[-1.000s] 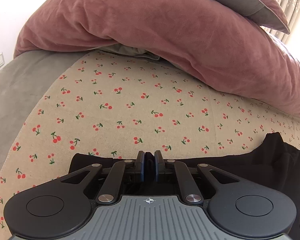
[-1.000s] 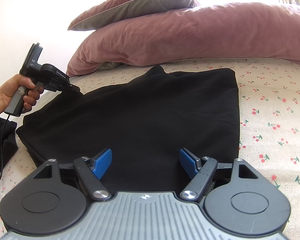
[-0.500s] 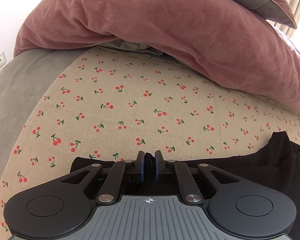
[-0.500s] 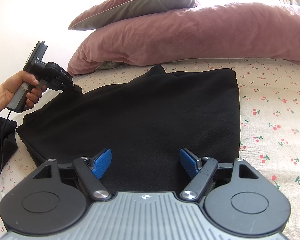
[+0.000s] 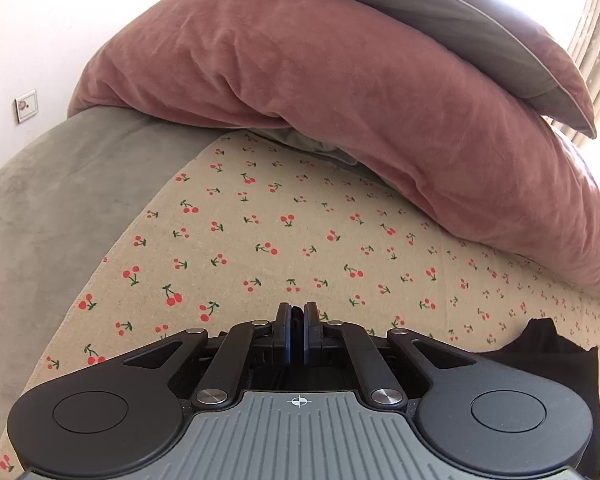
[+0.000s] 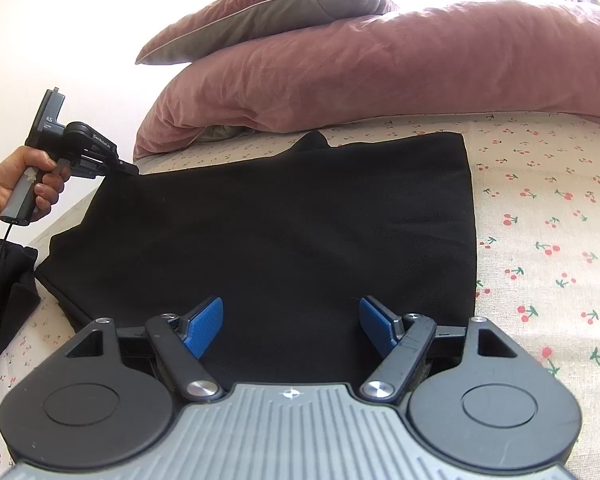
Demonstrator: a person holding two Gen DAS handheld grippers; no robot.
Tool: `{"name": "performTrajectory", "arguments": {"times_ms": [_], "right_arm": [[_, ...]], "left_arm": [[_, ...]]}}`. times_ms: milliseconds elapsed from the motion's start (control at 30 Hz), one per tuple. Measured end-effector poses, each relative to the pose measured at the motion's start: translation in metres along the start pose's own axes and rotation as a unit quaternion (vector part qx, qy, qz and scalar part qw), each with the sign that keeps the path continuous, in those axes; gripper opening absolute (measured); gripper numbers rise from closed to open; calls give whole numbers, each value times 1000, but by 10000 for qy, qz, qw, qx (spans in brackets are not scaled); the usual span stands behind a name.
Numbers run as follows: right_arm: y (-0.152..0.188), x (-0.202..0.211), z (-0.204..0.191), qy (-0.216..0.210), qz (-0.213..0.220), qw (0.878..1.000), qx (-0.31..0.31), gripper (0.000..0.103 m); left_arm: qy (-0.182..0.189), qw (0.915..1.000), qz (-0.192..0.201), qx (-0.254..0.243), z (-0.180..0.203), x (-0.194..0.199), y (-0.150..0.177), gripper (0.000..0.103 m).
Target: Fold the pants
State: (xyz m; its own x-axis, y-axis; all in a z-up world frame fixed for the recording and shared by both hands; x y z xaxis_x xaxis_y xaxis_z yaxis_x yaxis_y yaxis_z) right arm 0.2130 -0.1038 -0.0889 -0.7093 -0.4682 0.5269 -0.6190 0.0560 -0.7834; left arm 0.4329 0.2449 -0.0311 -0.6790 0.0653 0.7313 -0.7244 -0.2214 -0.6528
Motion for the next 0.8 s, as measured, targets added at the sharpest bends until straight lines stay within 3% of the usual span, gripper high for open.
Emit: {"name": "performTrajectory", "arguments": {"times_ms": [400, 667, 800], "right_arm": [[-3, 8, 13, 157, 69, 9995, -267, 63], [-2, 33, 35, 227, 191, 9956, -890, 63], [1, 34, 31, 295, 103, 9962, -817, 63]], "left_arm": [[20, 9987, -26, 501, -13, -25, 8, 5], [-298, 9987, 209, 355, -13, -27, 2, 4], [-454, 9987, -29, 212, -17, -34, 12, 4]]}}
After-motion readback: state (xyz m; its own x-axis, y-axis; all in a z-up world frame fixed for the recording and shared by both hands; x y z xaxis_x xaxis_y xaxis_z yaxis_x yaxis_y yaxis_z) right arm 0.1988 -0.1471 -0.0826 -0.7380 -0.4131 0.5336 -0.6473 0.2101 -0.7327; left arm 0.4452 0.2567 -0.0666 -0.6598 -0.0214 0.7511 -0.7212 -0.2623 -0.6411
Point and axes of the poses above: each gripper's, at about its wrist camera, not at the fingertips, and x roughly against the way its jaws point, z to its right, y to its underside, the point moved 7 cm from there along -x, roughly the way its jaws point, and after that the axes turned 2 degrees about -y, right-handed, at the moved point
